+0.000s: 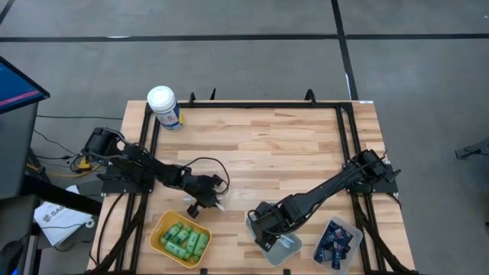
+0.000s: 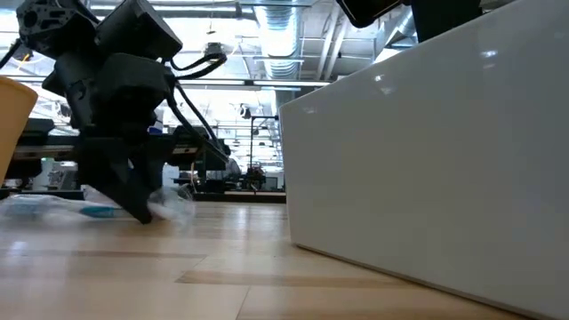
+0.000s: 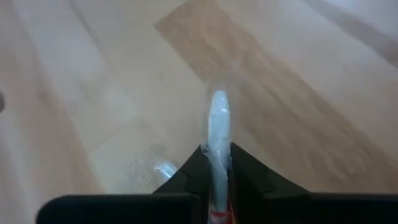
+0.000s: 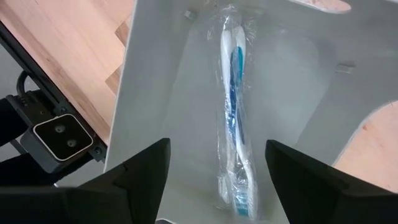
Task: Pick & Place Travel size toiletries
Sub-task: Put the red toothbrush into the gray bin
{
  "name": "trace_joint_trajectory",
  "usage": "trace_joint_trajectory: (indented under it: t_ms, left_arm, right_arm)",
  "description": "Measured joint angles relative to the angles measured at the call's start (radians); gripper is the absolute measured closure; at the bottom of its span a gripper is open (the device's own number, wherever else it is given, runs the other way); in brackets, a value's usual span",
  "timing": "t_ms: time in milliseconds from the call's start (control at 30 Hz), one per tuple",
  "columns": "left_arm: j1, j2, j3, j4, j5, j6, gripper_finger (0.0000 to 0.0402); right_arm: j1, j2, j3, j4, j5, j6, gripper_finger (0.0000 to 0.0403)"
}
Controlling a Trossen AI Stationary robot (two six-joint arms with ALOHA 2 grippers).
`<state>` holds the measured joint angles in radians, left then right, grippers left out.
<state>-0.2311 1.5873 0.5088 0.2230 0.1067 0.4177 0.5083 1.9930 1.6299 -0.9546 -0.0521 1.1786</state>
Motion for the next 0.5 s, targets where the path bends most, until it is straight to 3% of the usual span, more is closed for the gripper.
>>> trace_joint_trajectory:
  t_ms: [100,267,500]
  left_arm:
    - [0.001,-0.039,-0.001,-0.002,-0.005,-0.012,0.0379]
    - [0.001,-0.167,-0.001,0.004,-0.058,-0.014,0.0361]
    - [0.023,-0.417,0.000,0.014,-0.118,-0.134,0.0378]
  right_arm:
    - [0.000,0.000,0.000,0.003,0.000,0.000,0.0148]
    - [-0.009,-0.016,0.000,0.034,0.014,-0.014,0.0148]
    - [-0.053,-0.075,0.000,0.109,0.173,-0.105,0.0148]
